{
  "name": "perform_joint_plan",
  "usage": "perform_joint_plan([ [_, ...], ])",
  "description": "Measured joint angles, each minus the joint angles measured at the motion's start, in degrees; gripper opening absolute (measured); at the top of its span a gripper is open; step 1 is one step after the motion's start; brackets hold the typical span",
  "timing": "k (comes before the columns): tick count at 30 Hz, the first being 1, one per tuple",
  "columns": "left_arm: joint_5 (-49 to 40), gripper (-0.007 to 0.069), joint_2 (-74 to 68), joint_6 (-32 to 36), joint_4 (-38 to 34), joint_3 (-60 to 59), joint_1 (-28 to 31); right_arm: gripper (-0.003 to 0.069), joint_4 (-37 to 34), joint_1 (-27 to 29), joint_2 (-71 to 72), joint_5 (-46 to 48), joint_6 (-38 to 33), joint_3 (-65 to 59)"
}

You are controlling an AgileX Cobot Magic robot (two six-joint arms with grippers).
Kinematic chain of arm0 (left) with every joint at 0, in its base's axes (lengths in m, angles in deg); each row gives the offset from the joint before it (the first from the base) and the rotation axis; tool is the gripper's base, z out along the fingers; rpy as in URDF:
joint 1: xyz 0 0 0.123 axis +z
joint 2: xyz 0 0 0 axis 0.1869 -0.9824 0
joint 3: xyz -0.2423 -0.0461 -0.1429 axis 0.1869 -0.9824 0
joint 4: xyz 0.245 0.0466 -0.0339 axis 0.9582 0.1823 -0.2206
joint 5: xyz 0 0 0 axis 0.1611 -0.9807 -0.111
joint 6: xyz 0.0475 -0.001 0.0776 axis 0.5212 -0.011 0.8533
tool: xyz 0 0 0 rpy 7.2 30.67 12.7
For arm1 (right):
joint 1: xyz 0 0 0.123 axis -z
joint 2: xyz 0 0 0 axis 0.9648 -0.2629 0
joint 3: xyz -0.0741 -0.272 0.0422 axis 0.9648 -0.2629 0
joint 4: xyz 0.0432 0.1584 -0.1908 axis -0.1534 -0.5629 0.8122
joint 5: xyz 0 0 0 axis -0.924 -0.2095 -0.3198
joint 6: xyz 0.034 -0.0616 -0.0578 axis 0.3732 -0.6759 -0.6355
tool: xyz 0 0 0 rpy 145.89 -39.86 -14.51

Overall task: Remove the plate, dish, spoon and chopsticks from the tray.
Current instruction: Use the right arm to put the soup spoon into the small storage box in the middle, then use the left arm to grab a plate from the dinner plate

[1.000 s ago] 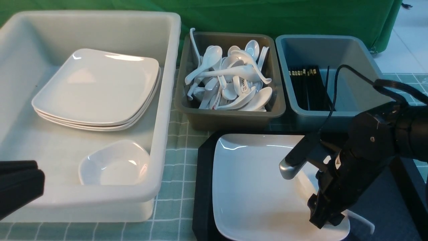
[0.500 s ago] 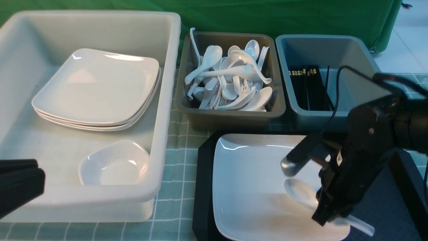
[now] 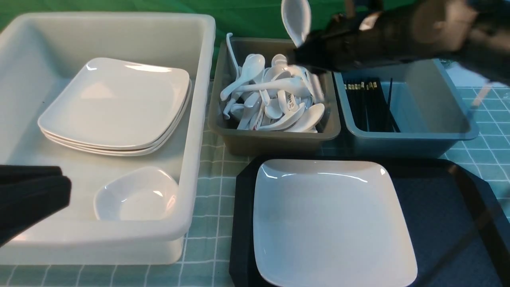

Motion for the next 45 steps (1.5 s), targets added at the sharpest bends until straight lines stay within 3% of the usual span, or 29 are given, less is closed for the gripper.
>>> perform_joint_plan([
  [3, -0.1, 0.0017, -1.4, 0.1, 0.1, 0.0, 0.0, 0.0377, -0.1, 0.3, -5.6, 0.5, 0.9, 5.3],
  [5, -0.1, 0.0017, -2.9, 0.1, 0.7, 0.0, 0.0, 0.0540, -0.1, 1.1, -8.9, 4.4, 1.4, 9.0],
  [7, -0.1, 0.0017, -3.9, 0.1, 1.0, 0.0, 0.0, 0.0592, 0.0, 1.6, -9.2, 7.2, 1.5, 10.2],
  [9, -0.1, 0.0017, -4.9, 0.1, 1.1, 0.0, 0.0, 0.0591, 0.2, 2.1, -8.5, 9.9, 1.5, 10.8],
  [12, -0.1, 0.0017, -8.1, 1.8, 1.0, 0.0, -0.8, 0.0424, 5.4, 3.0, -3.0, 20.2, 1.5, 11.1],
  [13, -0.1, 0.0017, -8.6, 2.0, 1.0, 0.0, -1.2, 0.0410, 6.2, 3.0, -2.1, 21.0, 1.4, 11.1],
  [14, -0.1, 0.0017, -10.1, 3.1, 1.0, 0.0, -2.4, 0.0286, 9.2, 3.2, 1.2, 27.7, 1.1, 11.1],
  [15, -0.1, 0.0017, -10.6, 3.3, 1.0, 0.0, -3.0, 0.0254, 9.9, 3.2, 2.2, 29.5, 1.1, 11.1],
  [16, -0.1, 0.0017, -13.7, 4.8, 1.1, 0.0, -6.5, 0.0153, 12.0, 3.2, 5.8, 35.1, 1.0, 10.5],
  [17, -0.1, 0.0017, -14.1, 5.1, 1.1, 0.1, -6.9, 0.0141, 12.3, 3.2, 6.9, 35.8, 1.0, 10.2],
  [18, -0.1, 0.0017, -16.5, 6.0, 2.0, 0.2, -10.1, 0.0068, 13.4, 3.3, 10.8, 41.3, 1.0, 8.1],
  [19, 0.3, 0.0017, -18.7, 6.2, 3.2, 0.2, -12.6, 0.0050, 13.9, 3.3, 13.7, 43.6, 1.0, 6.7],
  [26, 8.8, 0.0017, -38.3, 7.6, 15.2, 0.6, -29.4, 0.0061, 14.5, 3.3, 35.2, 49.4, 4.2, -13.7],
  [31, 13.3, 0.0066, -51.2, 11.5, 19.7, 2.8, -36.9, 0.0067, 14.7, 3.3, 51.0, 48.8, 5.7, -28.1],
  [32, 13.4, 0.0071, -52.5, 12.1, 19.9, 3.0, -37.1, 0.0067, 14.7, 3.3, 51.6, 48.7, 5.7, -28.1],
  [33, 14.3, 0.0135, -55.5, 14.5, 20.2, 3.5, -37.7, 0.0072, 14.7, 3.3, 56.8, 48.5, 5.8, -32.4],
  [34, 14.5, 0.0135, -56.2, 14.5, 20.3, 3.6, -37.7, 0.0073, 14.7, 3.3, 57.8, 48.4, 5.8, -32.8],
  [40, 19.3, 0.0403, -64.0, 16.4, 29.9, 3.7, -37.7, 0.0092, 14.7, 3.3, 72.6, 47.9, 7.3, -41.2],
  [45, 22.2, 0.0440, -67.6, 16.4, 35.4, 3.7, -37.7, 0.0101, 14.7, 3.3, 78.0, 47.9, 7.5, -42.1],
])
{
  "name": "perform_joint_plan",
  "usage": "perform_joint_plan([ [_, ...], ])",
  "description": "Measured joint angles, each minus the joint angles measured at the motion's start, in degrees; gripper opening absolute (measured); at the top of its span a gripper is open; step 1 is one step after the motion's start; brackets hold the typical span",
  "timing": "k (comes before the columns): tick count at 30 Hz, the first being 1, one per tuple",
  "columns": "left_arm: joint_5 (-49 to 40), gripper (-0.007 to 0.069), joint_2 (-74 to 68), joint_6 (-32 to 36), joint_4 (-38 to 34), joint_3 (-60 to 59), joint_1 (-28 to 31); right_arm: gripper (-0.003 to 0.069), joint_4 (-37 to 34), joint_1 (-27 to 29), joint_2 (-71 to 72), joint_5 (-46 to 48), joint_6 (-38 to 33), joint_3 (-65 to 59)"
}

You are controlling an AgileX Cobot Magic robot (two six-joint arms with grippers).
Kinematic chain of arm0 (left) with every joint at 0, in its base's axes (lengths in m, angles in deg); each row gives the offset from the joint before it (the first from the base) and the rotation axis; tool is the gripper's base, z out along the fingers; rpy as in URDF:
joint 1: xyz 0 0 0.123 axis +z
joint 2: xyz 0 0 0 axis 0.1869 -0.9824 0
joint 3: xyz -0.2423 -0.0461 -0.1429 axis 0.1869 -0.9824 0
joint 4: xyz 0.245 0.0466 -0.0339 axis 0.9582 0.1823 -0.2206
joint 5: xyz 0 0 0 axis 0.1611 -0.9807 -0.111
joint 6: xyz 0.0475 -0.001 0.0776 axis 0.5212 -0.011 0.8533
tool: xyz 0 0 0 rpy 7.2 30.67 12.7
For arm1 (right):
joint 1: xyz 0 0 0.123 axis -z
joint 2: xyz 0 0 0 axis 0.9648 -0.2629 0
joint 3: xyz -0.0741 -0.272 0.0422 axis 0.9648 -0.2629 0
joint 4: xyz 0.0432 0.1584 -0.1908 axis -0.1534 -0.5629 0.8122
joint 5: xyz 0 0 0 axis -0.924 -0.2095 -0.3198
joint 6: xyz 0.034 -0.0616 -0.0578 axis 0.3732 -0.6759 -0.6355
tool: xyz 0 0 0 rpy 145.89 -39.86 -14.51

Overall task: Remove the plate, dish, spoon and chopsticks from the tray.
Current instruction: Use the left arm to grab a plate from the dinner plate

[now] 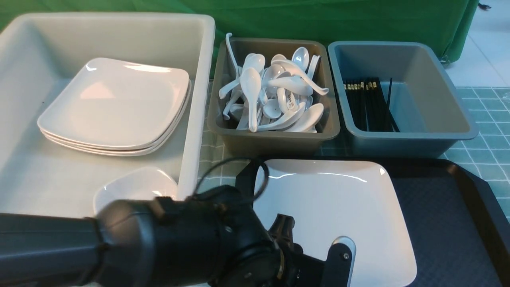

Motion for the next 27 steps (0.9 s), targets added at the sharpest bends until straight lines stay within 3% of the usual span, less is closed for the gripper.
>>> perform_joint_plan([
  [8, 2.2, 0.0349, -4.1, -6.8, 10.5, 0.3, 0.5, 0.0114, 0.0, 0.0, 2.0, 1.3, 0.2, 0.0],
  [16, 2.7, 0.0299, -5.3, -9.2, 10.5, 1.0, 2.1, 0.0126, 0.0, 0.0, 2.0, 1.5, 0.9, 0.0],
  [18, 2.5, 0.0232, -5.2, -9.7, 10.8, 1.0, 1.7, 0.0129, 0.0, 0.0, 2.0, 1.5, 1.0, 0.0],
  [24, 2.2, 0.0180, -3.2, -9.8, 10.5, 1.0, -0.4, 0.0132, 0.0, 0.0, 2.0, 1.5, 1.1, 0.0],
  [27, 1.2, 0.0107, 1.0, -10.8, 9.1, 0.9, -2.5, 0.0136, 0.0, 0.0, 2.0, 1.5, 1.3, 0.0],
])
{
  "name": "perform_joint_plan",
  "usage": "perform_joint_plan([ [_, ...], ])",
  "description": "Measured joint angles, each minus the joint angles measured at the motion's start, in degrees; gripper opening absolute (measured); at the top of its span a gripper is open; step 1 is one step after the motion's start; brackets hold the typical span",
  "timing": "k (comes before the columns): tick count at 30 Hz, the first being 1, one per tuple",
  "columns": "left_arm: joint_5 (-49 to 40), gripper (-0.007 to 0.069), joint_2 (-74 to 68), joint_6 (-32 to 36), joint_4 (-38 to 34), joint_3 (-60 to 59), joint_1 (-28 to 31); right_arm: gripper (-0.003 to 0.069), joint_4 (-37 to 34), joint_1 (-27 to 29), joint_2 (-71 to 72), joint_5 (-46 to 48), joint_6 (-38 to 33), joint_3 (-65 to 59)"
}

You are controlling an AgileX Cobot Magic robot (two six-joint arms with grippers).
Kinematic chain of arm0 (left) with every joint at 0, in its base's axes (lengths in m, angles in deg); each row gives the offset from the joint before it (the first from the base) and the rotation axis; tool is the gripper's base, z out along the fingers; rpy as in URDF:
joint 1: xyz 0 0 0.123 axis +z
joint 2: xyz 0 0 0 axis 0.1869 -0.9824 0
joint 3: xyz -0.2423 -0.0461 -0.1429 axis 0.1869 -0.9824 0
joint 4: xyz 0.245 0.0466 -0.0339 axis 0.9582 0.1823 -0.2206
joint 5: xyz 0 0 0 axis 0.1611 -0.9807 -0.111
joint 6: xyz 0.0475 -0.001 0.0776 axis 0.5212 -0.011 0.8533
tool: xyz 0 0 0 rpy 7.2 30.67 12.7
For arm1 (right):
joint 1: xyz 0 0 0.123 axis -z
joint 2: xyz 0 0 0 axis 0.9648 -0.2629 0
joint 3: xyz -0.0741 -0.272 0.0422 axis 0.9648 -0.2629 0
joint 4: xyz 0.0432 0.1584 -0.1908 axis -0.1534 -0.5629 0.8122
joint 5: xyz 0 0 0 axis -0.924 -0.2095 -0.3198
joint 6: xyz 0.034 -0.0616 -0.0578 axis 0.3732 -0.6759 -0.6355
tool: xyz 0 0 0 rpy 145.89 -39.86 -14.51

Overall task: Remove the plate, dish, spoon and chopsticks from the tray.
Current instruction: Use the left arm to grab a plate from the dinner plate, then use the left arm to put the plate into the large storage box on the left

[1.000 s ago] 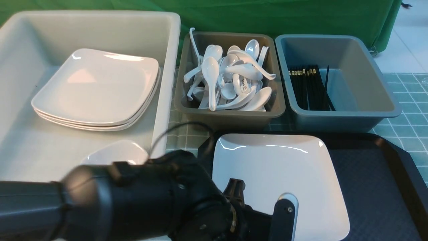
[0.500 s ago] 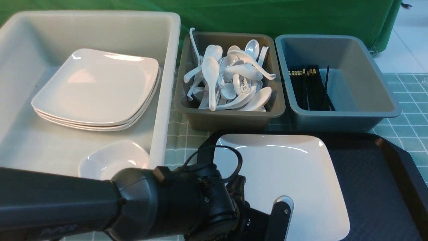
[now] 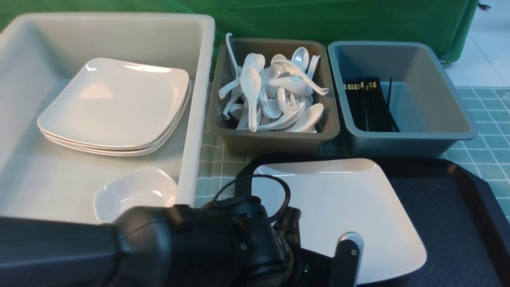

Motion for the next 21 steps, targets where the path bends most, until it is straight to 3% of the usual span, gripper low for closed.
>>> perform_joint_plan([
  [5, -1.3, 0.0028, 9.5, -2.3, -2.8, -0.3, -3.5, 0.0141, 0.0, 0.0, 0.0, -0.3, 0.0, 0.0],
  [21, -3.3, 0.0029, 22.6, -3.8, -5.7, -0.5, -4.9, 0.0142, 0.0, 0.0, 0.0, -3.8, 0.1, 0.0],
])
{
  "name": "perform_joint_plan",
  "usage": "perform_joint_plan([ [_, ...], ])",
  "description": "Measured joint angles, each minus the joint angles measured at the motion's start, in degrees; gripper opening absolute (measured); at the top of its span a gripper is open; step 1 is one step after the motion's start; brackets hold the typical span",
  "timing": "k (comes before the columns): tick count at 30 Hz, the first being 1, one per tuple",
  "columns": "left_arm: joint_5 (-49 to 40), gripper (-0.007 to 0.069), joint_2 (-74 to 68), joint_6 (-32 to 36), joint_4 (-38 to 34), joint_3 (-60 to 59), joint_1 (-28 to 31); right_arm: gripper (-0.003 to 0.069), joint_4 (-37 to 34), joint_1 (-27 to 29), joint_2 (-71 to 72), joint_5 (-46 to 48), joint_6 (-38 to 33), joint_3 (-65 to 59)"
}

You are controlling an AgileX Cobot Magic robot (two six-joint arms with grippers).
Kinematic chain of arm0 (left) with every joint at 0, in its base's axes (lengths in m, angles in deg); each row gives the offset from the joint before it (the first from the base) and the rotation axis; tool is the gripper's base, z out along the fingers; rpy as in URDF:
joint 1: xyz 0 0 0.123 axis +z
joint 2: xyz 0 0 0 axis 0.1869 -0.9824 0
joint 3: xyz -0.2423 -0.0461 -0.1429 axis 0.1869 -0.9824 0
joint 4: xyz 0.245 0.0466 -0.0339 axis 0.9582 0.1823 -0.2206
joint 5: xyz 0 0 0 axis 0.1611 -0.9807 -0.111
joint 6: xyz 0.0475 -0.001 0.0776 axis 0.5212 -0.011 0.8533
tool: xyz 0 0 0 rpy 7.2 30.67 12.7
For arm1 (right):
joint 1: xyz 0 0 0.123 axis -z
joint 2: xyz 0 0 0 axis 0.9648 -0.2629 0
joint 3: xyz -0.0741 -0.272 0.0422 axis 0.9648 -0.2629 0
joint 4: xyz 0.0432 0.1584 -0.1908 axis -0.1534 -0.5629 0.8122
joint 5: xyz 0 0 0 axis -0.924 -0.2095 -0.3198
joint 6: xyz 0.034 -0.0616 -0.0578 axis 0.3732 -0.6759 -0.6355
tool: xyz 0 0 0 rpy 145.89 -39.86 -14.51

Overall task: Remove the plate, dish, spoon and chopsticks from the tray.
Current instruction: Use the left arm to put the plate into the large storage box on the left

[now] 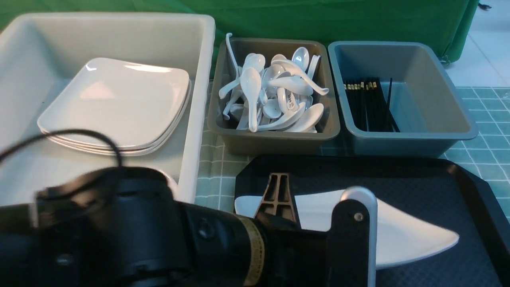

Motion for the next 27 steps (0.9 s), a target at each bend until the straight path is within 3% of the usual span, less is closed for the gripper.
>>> perform_joint_plan([
  [6, -0.2, 0.0031, 8.1, -1.0, -1.1, 4.5, -0.1, 0.0142, 0.0, 0.0, 0.0, -5.2, 1.3, 0.0],
  [12, -4.1, 0.0031, 14.8, -9.6, 9.7, 9.9, 1.7, 0.0142, -0.1, 0.0, -1.5, -13.1, 0.6, 0.8],
  [15, -11.2, 0.0031, 15.3, -14.4, 18.0, 9.7, 8.8, 0.0143, -0.3, 0.0, -5.4, -14.5, -1.0, 4.8],
  [16, -11.8, 0.0031, 15.3, -14.5, 18.2, 9.5, 9.3, 0.0143, -0.3, 0.0, -5.7, -14.5, -1.1, 5.0],
  [19, -13.8, 0.0031, 14.4, -15.2, 19.7, 7.3, 19.0, 0.0142, -0.3, 0.0, -9.5, -16.3, -2.2, 9.5],
  [27, -3.7, 0.0031, 6.0, -15.1, 17.8, 3.7, 40.9, 0.0142, -0.5, 0.0, -12.3, -17.2, -5.0, 12.3],
])
